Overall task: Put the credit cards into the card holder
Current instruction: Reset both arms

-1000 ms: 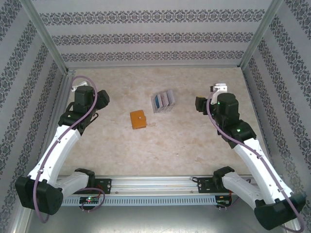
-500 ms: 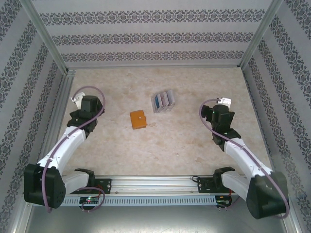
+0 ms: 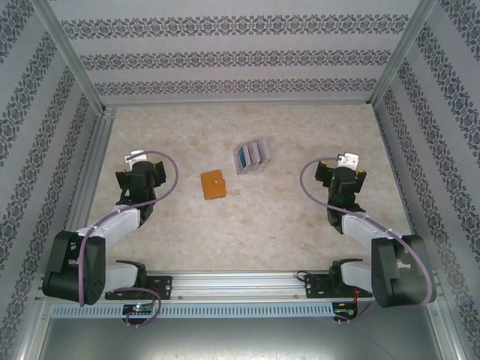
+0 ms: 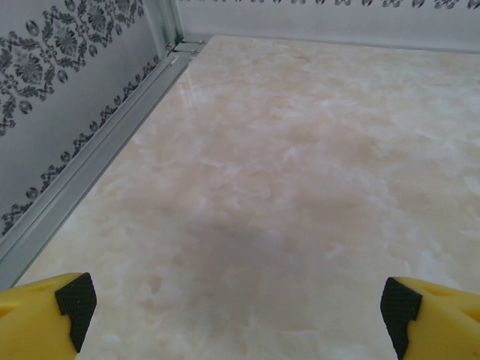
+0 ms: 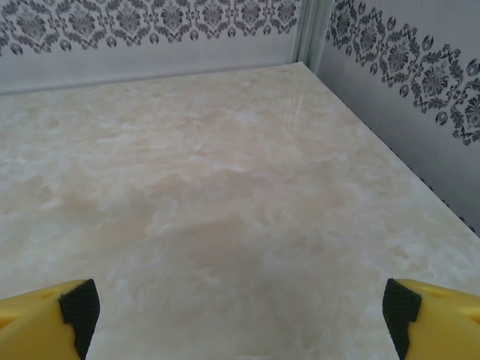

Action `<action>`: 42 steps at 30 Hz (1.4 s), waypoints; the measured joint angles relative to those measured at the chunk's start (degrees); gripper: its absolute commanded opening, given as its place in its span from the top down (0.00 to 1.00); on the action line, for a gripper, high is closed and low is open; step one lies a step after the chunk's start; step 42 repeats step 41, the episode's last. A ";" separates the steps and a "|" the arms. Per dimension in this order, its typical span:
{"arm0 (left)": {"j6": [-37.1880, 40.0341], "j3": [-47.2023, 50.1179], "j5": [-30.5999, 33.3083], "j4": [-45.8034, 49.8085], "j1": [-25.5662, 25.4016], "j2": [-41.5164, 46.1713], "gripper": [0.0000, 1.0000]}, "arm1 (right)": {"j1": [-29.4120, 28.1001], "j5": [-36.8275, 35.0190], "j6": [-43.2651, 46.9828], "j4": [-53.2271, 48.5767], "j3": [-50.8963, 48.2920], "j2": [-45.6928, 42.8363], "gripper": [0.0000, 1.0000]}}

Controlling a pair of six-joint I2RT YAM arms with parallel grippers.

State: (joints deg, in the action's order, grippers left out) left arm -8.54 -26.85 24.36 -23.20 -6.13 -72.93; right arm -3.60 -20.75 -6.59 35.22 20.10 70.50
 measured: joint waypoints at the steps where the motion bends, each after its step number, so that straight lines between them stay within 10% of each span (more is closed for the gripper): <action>1: 0.79 0.92 -0.66 -2.25 0.61 -1.16 0.01 | 0.26 0.37 0.11 1.66 -0.66 0.44 0.02; 16: 7.06 3.87 -16.98 -21.86 3.61 -16.22 0.01 | 1.99 12.41 3.06 19.32 -3.82 15.37 0.02; 42: 7.15 3.87 -20.48 -22.77 4.20 -16.22 0.01 | 1.97 15.69 4.35 15.98 0.81 15.61 0.02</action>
